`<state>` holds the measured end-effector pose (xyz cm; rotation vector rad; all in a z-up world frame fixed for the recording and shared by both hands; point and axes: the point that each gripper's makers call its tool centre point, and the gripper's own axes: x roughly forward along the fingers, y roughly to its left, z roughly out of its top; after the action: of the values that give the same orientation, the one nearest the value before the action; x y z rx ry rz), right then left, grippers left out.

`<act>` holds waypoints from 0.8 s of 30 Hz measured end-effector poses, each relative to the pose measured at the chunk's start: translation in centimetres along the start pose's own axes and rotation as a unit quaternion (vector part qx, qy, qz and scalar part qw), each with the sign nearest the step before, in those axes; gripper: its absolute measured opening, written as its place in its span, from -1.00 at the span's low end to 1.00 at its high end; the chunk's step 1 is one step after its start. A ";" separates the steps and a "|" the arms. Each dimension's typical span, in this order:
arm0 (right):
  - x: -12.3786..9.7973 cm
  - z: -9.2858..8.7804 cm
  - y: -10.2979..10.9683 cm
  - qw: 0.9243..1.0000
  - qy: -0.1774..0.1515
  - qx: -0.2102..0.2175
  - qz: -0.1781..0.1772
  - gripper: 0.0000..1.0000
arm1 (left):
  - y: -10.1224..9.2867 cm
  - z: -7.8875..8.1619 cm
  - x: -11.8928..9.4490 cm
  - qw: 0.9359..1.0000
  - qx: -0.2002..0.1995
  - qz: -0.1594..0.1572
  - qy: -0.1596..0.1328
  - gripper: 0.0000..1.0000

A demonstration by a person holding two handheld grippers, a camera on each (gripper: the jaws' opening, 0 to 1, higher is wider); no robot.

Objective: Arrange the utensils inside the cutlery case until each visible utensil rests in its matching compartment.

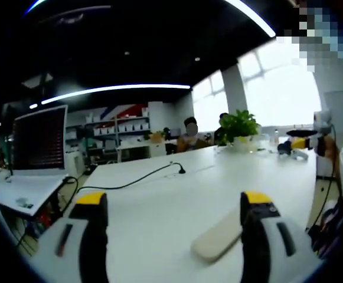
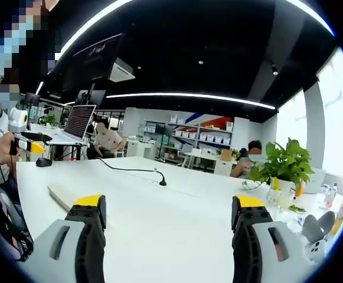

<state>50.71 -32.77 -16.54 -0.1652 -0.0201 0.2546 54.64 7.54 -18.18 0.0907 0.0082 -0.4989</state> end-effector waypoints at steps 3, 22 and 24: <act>0.0 -0.3 -0.4 1.000 -0.002 0.010 -0.004 0.82 | -0.2 0.5 0.1 1.000 -0.005 -0.002 -0.009 0.97; -0.6 -1.1 -0.7 1.000 0.003 0.030 -0.006 0.79 | -0.4 0.5 0.2 1.000 0.011 -0.008 -0.008 0.96; -0.7 -1.0 -0.7 1.000 0.002 0.027 -0.008 0.79 | -0.2 0.5 0.2 1.000 0.009 -0.006 -0.010 0.96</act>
<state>50.29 -33.79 -17.45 -0.1116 -0.0102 0.2378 54.67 7.20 -17.66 0.1041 -0.0158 -0.5122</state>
